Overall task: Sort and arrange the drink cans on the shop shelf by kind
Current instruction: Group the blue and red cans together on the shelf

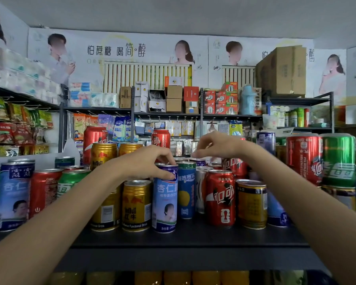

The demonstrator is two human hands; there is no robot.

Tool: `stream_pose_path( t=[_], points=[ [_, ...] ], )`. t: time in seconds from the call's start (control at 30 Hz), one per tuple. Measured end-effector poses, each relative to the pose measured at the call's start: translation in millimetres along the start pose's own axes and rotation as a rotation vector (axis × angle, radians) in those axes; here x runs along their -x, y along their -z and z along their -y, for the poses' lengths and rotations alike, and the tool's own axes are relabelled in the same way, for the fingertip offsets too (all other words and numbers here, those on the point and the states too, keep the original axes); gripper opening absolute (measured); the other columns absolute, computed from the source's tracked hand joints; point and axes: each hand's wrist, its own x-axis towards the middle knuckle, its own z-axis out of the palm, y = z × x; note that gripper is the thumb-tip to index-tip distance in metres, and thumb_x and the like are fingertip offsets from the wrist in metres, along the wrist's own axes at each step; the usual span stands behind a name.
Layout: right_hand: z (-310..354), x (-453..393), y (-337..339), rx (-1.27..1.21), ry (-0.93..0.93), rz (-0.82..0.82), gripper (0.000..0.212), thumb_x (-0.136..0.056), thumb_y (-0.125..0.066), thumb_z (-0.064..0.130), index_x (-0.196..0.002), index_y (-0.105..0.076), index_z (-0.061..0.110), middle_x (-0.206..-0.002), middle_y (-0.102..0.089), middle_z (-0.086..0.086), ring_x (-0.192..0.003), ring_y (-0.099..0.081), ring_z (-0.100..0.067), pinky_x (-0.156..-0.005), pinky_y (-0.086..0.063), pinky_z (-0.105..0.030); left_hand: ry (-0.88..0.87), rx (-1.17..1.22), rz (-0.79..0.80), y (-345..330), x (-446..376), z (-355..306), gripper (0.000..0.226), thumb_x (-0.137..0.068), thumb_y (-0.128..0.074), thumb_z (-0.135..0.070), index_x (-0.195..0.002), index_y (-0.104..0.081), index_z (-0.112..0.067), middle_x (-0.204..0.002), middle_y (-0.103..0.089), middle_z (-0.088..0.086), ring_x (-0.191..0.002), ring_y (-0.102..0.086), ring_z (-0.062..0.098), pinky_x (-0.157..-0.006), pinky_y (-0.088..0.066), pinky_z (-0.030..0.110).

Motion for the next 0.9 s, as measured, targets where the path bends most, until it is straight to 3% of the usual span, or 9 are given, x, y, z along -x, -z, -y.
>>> stream_pose_path(
  t=[0.13, 0.23, 0.37, 0.5, 0.63, 0.73, 0.9],
  points=[
    [-7, 30, 12, 0.402, -0.160, 0.194, 0.059, -0.077, -0.059, 0.059, -0.116, -0.055, 0.016, -0.122, -0.051, 0.001, -0.106, -0.049, -0.016, -0.099, -0.041, -0.038, 0.010, -0.022, 0.024, 2, 0, -7, 0.020, -0.079, -0.070, -0.022, -0.094, -0.057, -0.026, -0.117, -0.054, -0.010, -0.110, -0.050, 0.007, -0.092, -0.048, 0.033],
    [-11, 36, -8, 0.319, -0.173, 0.206, 0.064, -0.076, -0.064, 0.054, -0.125, -0.047, 0.017, -0.135, -0.044, -0.002, -0.120, -0.044, -0.021, -0.102, -0.037, -0.039, -0.003, -0.056, 0.042, 2, 0, -9, 0.022, -0.080, -0.069, -0.020, -0.096, -0.055, -0.024, -0.117, -0.053, -0.008, -0.110, -0.049, 0.009, -0.093, -0.043, 0.029],
    [-18, 39, -26, 0.218, -0.149, 0.125, 0.070, -0.075, -0.071, 0.045, -0.131, -0.039, 0.018, -0.136, -0.046, -0.005, -0.119, -0.047, -0.023, -0.096, -0.041, -0.036, -0.008, -0.083, 0.039, -1, 4, -8, 0.021, -0.082, -0.067, -0.022, -0.093, -0.051, -0.029, -0.122, -0.051, -0.008, -0.116, -0.047, 0.009, -0.097, -0.038, 0.026],
    [-23, 52, -32, -0.038, -0.068, 0.019, 0.088, -0.066, -0.082, 0.031, -0.135, -0.029, 0.026, -0.130, -0.050, -0.007, -0.117, -0.051, -0.025, -0.096, -0.045, -0.037, 0.030, -0.122, -0.049, -9, 8, -2, 0.029, -0.083, -0.066, -0.028, -0.108, -0.050, -0.027, -0.138, -0.043, -0.007, -0.129, -0.039, 0.013, -0.101, -0.033, 0.029],
    [-20, 62, -40, -0.109, 0.041, -0.066, 0.102, -0.060, -0.086, 0.027, -0.139, -0.022, 0.034, -0.133, -0.047, -0.005, -0.120, -0.048, -0.020, -0.098, -0.043, -0.034, 0.114, -0.043, -0.118, -14, 11, -2, 0.047, -0.080, -0.068, -0.033, -0.118, -0.042, -0.027, -0.137, -0.046, -0.001, -0.127, -0.042, 0.015, -0.095, -0.034, 0.026],
    [-15, 63, -41, -0.129, 0.078, -0.095, 0.101, -0.060, -0.086, 0.026, -0.139, -0.024, 0.033, -0.131, -0.045, -0.002, -0.118, -0.047, -0.018, -0.097, -0.044, -0.032, 0.136, 0.004, -0.129, -13, 13, -2, 0.059, -0.077, -0.070, -0.035, -0.125, -0.036, -0.026, -0.136, -0.048, -0.001, -0.125, -0.043, 0.016, -0.091, -0.033, 0.024],
    [-6, 58, -47, -0.185, 0.002, -0.155, 0.092, -0.064, -0.083, 0.032, -0.137, -0.026, 0.031, -0.113, -0.050, 0.001, -0.104, -0.049, -0.014, -0.081, -0.042, -0.023, 0.120, 0.181, -0.150, -13, 13, 0, 0.056, -0.075, -0.074, -0.026, -0.114, -0.035, -0.031, -0.131, -0.053, -0.002, -0.117, -0.047, 0.013, -0.084, -0.038, 0.018]
  ],
)
